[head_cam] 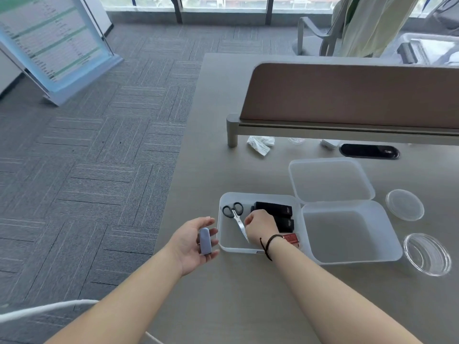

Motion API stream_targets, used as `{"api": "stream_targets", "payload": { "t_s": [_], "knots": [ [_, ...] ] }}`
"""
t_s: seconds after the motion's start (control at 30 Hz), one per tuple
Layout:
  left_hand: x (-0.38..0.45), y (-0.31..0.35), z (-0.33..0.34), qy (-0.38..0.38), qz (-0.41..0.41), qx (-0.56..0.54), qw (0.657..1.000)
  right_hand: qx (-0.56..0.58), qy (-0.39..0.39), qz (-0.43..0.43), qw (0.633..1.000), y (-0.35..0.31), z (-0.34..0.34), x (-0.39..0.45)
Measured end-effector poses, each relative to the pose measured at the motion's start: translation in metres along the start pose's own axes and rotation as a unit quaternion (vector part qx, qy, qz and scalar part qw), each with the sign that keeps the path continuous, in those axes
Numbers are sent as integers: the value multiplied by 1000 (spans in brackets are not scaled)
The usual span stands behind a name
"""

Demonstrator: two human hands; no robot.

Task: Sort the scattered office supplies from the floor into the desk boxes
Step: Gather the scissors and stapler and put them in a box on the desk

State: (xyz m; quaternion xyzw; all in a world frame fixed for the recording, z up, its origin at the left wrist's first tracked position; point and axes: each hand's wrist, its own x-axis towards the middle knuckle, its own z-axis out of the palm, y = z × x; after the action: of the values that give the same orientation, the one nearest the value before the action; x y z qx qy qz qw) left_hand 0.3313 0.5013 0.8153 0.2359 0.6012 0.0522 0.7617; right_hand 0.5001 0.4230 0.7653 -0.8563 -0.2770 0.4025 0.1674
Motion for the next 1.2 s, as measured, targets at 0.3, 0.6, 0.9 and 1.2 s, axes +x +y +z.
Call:
{"api": "stream_targets", "payload": {
  "t_s": [0.3, 0.6, 0.9, 1.2],
  "knots": [
    [0, 0, 4, -13, 9, -1, 1000, -108, 7, -36, 994, 13, 7, -6],
    [7, -2, 21, -41, 10, 11, 999, 239, -93, -105, 961, -2, -18, -41],
    [7, 3, 47, -115, 6, -37, 993, 225, -76, -86, 968, -15, -44, -31],
    [10, 8, 36, -57, 57, 15, 997, 170, -47, -51, 983, 3, -39, -8]
  ]
}}
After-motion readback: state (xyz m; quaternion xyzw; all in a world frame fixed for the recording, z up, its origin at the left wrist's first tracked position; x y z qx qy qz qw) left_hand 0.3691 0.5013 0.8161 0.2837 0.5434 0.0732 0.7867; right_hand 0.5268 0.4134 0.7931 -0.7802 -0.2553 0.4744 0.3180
